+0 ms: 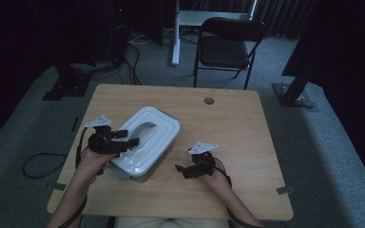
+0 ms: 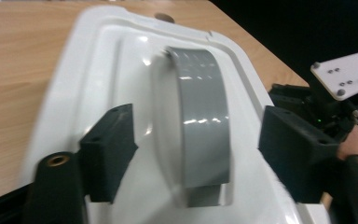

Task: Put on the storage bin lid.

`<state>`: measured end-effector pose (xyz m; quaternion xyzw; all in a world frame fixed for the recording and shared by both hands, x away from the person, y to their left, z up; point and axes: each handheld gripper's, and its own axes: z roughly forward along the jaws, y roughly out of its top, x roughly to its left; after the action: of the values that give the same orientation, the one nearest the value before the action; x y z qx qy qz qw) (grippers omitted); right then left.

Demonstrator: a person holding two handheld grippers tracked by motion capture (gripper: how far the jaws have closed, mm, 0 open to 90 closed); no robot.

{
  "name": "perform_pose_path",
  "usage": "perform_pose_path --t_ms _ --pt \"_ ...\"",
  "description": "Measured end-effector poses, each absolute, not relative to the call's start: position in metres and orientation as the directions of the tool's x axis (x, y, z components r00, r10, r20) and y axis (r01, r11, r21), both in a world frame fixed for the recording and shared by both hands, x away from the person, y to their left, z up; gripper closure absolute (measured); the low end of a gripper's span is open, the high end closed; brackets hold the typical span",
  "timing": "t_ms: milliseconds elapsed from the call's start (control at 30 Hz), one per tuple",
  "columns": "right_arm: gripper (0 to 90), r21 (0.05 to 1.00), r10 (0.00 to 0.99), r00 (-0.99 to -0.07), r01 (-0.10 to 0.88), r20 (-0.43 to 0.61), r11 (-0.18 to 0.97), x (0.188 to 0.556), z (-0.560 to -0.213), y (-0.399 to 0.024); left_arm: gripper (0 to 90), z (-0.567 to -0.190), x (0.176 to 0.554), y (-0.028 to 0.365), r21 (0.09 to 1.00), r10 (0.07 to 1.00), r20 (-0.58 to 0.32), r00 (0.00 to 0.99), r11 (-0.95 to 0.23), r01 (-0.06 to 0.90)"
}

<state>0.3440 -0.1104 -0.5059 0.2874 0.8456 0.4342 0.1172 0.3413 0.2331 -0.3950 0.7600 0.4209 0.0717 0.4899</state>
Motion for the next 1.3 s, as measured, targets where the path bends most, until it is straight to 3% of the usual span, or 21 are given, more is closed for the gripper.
perform_pose_path --t_ms 100,167,200,267,300,500,700,1067,1300 --pt "13.2 0.803 0.597 -0.8 0.388 0.051 0.452 0.345 -0.505 -0.114 17.5 -0.394 0.342 0.242 0.813 0.736 -0.293 0.61 -0.143 0.564" --pt "13.2 0.804 0.601 -0.797 0.393 0.055 0.447 0.345 -0.504 -0.116 16.4 -0.394 0.342 0.248 0.823 0.749 -0.284 0.598 -0.13 0.553" --pt "13.2 0.804 0.605 -0.795 0.394 0.055 0.445 0.345 -0.504 -0.117 10.0 -0.394 0.342 0.251 0.821 0.748 -0.29 0.597 -0.126 0.556" --pt "13.2 0.803 0.606 -0.794 0.396 0.056 0.445 0.345 -0.504 -0.118 7.7 -0.395 0.343 0.258 0.821 0.749 -0.317 0.582 -0.09 0.564" --pt "13.2 0.803 0.606 -0.794 0.395 0.053 0.447 0.345 -0.504 -0.119 0.8 -0.395 0.344 0.263 0.815 0.751 -0.326 0.574 -0.084 0.573" --pt "13.2 0.801 0.607 -0.793 0.398 0.054 0.447 0.345 -0.504 -0.12 0.5 -0.399 0.346 0.281 0.846 0.8 -0.263 0.539 -0.078 0.528" --pt "13.3 0.801 0.612 -0.789 0.402 0.058 0.443 0.345 -0.505 -0.122 0.6 -0.414 0.356 0.308 0.865 0.848 -0.259 0.462 -0.009 0.502" --pt "13.2 0.798 0.623 -0.78 0.416 0.067 0.435 0.345 -0.506 -0.127 2.0 -0.468 0.379 0.334 0.853 0.894 -0.275 0.353 0.057 0.518" --pt "13.2 0.8 0.627 -0.776 0.421 0.073 0.427 0.345 -0.507 -0.128 2.0 -0.495 0.391 0.325 0.823 0.911 -0.236 0.34 0.001 0.568"
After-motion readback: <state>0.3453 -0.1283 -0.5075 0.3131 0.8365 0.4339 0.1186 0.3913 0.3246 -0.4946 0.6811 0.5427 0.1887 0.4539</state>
